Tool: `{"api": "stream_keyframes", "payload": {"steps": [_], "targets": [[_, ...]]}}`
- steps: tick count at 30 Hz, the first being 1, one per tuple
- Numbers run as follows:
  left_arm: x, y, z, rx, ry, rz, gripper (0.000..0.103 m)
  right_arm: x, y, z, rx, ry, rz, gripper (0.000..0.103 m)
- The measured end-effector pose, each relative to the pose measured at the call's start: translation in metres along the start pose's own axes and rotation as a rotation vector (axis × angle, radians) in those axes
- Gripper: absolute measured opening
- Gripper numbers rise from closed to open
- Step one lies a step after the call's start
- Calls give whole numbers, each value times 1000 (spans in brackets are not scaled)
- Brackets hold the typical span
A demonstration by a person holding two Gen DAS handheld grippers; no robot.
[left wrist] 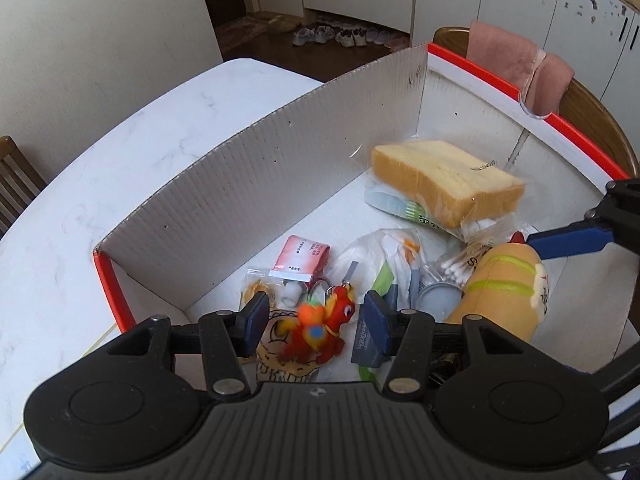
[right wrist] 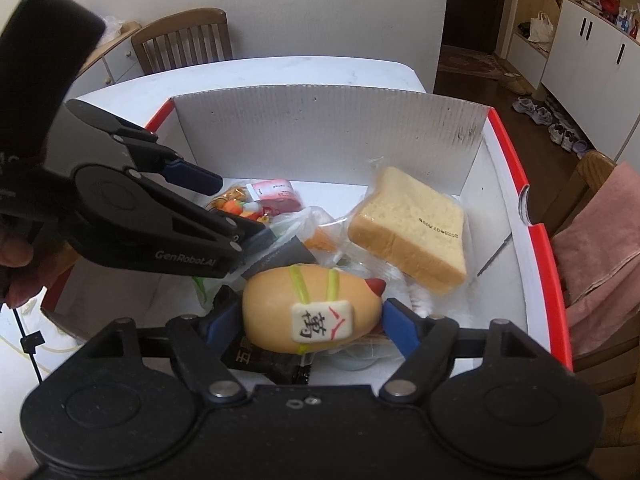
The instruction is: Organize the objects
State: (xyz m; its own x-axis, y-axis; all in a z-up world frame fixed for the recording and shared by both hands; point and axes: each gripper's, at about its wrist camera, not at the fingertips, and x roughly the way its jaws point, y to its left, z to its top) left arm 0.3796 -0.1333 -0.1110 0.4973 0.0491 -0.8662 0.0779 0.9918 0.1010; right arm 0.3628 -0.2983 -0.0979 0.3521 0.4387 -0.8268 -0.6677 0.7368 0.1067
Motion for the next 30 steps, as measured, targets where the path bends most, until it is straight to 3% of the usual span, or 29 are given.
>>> {"api": "stream_keyframes", "payload": {"steps": [10,12,13,14,20,30], "targets": [[-13,-2,-5,-25,-16,-21,51,-23,-13,-6,33,-49,39,90],[-18,-3,-6,-35,-23,-10,65,-28,-16,-8,40,-66,44,91],[-22,-3,-7,-43,-32,-12,80,-31,-18,-9,43,-74,45,92],[-27,-2,-9,-52,-47,-23,84,-34,-20,-9,47,-83,48,93],[-53,0,-17,-104,-96,-54,84,-56,-27,-16,79,-144,57,97],[-111,-4,-39,-122,-269,-114,84,-94,-21,-21,110,-248,52,102]]}}
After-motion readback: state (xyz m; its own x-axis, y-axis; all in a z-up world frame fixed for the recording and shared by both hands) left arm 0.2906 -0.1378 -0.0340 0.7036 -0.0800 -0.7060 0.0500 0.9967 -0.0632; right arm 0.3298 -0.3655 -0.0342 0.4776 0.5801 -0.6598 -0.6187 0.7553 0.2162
